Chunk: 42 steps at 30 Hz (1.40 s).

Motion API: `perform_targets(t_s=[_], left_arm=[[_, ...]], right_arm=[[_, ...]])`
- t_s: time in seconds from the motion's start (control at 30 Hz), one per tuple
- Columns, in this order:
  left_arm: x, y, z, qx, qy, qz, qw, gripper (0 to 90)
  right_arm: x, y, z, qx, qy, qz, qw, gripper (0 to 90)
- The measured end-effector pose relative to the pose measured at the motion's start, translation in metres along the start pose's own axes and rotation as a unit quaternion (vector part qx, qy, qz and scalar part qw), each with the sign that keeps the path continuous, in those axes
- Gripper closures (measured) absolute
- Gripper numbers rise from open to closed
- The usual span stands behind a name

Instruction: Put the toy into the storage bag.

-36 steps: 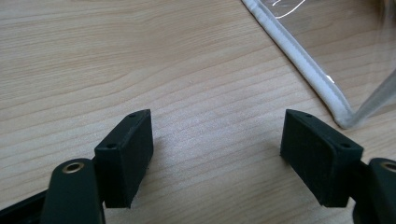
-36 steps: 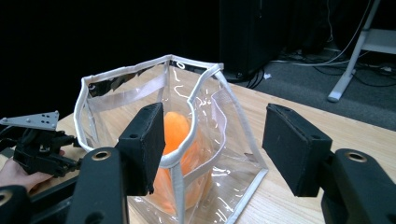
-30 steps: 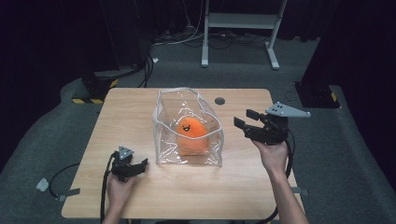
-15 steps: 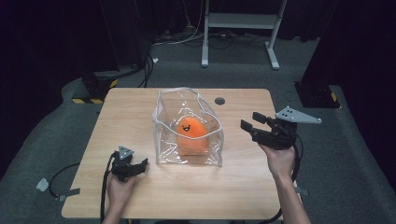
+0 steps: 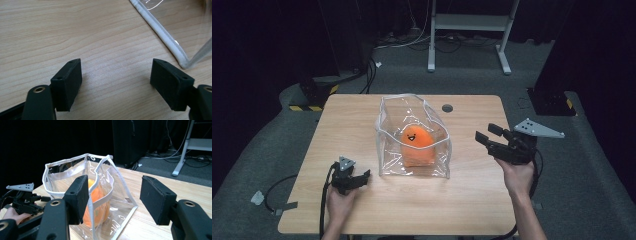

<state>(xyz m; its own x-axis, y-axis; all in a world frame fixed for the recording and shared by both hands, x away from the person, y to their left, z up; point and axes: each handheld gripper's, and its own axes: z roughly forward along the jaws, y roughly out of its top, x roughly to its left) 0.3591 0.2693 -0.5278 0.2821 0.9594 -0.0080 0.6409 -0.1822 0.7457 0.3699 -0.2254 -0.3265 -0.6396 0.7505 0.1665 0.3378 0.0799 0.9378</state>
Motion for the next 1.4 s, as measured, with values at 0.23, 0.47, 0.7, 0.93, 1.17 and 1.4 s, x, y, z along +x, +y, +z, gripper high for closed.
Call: perform_targets(t_s=[0.23, 0.47, 0.7, 0.93, 1.17, 1.4], left_arm=[[0.0, 0.0, 0.0, 0.0, 0.0, 0.0, 1.0, 25.3], [0.0, 0.0, 0.0, 0.0, 0.0, 0.0, 1.0, 25.3], [0.0, 0.0, 0.0, 0.0, 0.0, 0.0, 1.0, 25.3], [0.0, 0.0, 0.0, 0.0, 0.0, 0.0, 1.0, 25.3], [0.0, 0.0, 0.0, 0.0, 0.0, 0.0, 1.0, 25.3], [0.0, 0.0, 0.0, 0.0, 0.0, 0.0, 1.0, 25.3]], right_arm=[[-0.002, -0.005, -0.006, -0.003, -0.002, 0.003, 1.0, 40.0], [-0.004, -0.01, -0.01, -0.004, -0.006, 0.007, 1.0, 40.1], [-0.004, -0.014, -0.016, -0.007, -0.004, 0.01, 0.9999, 40.2], [-0.004, -0.02, -0.02, -0.008, -0.005, 0.014, 0.9999, 40.2], [-0.006, -0.029, -0.024, -0.009, -0.007, 0.022, 0.9997, 40.4], [-0.007, -0.037, -0.025, -0.008, -0.007, 0.026, 0.9996, 40.4]])
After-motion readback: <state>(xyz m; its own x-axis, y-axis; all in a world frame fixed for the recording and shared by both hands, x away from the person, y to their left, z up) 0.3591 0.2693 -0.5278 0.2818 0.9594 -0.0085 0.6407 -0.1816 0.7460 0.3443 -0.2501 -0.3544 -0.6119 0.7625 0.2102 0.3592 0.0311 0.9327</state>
